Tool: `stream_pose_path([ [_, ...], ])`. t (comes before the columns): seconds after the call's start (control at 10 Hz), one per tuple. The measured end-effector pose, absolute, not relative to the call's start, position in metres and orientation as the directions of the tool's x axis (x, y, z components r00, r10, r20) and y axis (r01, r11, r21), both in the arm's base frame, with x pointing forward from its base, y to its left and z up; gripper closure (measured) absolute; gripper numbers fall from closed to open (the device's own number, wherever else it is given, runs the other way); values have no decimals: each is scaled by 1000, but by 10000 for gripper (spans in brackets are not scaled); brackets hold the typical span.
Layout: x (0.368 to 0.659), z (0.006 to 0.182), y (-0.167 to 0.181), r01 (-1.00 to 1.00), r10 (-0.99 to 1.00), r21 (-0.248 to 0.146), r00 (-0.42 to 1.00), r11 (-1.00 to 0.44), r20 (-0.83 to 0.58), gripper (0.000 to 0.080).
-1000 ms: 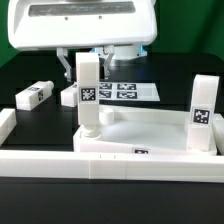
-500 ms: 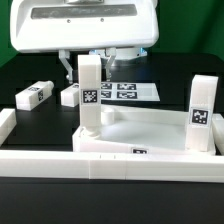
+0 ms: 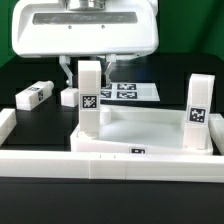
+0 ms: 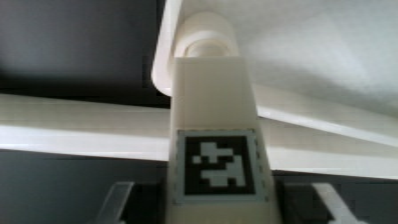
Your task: Assemble desk
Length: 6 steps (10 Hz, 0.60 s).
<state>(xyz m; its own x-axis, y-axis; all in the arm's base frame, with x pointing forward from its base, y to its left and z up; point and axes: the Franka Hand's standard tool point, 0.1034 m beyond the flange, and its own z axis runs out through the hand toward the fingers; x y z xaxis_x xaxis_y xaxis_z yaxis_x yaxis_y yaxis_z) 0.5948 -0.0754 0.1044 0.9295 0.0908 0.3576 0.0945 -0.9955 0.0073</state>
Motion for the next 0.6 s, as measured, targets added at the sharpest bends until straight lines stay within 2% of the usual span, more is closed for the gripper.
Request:
stream_pose_path([
  [0.4,592,103,-85,74,96,70,906,-995,412,509],
  [0.6,592,103,-84,75,97,69,907,-995,410,509],
])
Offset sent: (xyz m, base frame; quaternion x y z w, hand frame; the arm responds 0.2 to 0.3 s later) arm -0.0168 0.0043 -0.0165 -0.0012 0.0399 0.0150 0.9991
